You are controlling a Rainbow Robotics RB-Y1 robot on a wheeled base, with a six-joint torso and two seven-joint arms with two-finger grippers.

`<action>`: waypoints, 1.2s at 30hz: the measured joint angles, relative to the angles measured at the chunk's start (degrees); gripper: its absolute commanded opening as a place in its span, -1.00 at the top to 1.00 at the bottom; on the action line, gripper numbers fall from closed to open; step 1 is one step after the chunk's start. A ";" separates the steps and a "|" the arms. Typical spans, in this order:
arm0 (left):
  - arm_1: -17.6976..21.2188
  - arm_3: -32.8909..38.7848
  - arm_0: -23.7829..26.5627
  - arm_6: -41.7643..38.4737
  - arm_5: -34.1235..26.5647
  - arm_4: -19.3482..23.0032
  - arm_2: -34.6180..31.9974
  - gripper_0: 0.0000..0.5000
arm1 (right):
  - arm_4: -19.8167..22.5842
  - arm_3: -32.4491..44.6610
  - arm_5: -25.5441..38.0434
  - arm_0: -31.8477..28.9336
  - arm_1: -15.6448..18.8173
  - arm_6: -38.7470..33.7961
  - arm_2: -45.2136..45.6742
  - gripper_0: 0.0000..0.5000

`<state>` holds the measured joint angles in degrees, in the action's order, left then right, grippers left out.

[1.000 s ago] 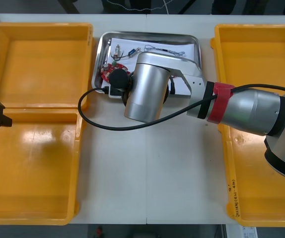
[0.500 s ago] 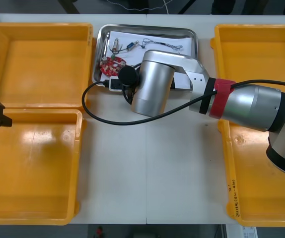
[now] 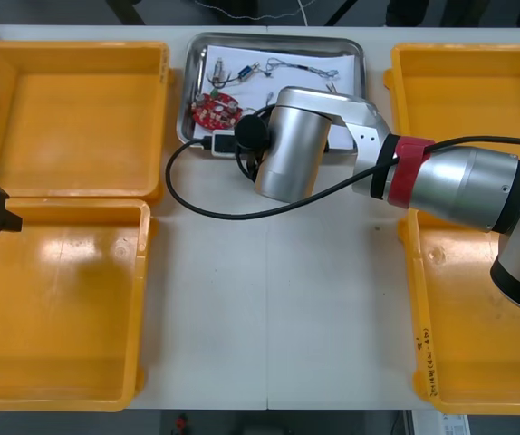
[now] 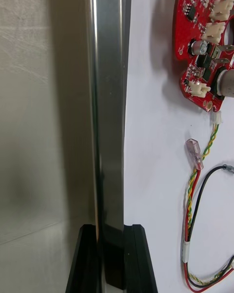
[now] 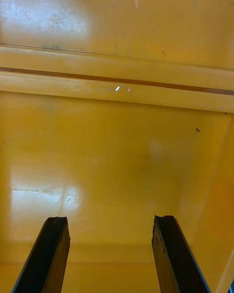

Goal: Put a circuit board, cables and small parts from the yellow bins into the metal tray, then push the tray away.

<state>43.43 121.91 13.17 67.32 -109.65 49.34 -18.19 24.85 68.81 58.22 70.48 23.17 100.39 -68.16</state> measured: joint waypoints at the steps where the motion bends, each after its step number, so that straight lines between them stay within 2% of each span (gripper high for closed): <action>1: 0.00 0.00 0.00 0.00 0.00 0.00 0.00 -1.00 | -0.01 -0.27 -0.40 0.00 0.00 0.00 0.00 0.60; 2: 0.01 0.00 0.00 0.00 0.00 0.00 0.00 -1.00 | -0.01 -0.54 -0.80 0.00 0.00 0.00 0.00 0.27; 3: 0.01 0.00 0.00 0.00 0.00 0.00 0.00 -1.00 | -0.02 -0.78 -1.12 0.01 0.00 0.00 0.00 0.27; 4: 0.01 0.00 0.00 0.00 0.00 0.00 0.00 -1.00 | -0.03 -0.94 -1.29 0.02 0.01 0.00 0.00 -1.00; 11: 0.02 0.00 0.00 0.00 0.00 0.00 0.00 -1.00 | 0.05 -1.06 -1.33 0.18 0.03 0.00 0.04 -1.00; 14: 0.03 0.00 0.00 0.00 0.00 0.00 0.00 -1.00 | 2.09 -0.97 -0.87 0.46 0.04 0.00 0.22 -1.00; 17: 0.03 0.00 0.00 0.00 0.00 0.00 0.00 -1.00 | 3.73 0.06 2.80 0.57 0.04 0.00 1.27 -1.00; 20: 0.04 0.00 0.00 0.00 0.00 0.00 0.00 -1.00 | 4.01 3.03 7.74 0.56 0.06 0.00 2.84 -1.00; 27: 0.05 0.01 0.00 0.00 0.00 0.00 0.00 -1.00 | 4.09 10.84 14.89 -0.49 0.12 0.00 8.19 -1.00; 36: 0.06 0.01 0.00 0.00 0.00 0.00 0.00 -1.00 | 4.07 22.41 26.70 -6.06 0.14 0.00 17.17 -1.00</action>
<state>43.49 121.92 13.17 67.32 -109.65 49.34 -18.20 28.92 91.22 84.92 64.42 23.31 100.39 -50.99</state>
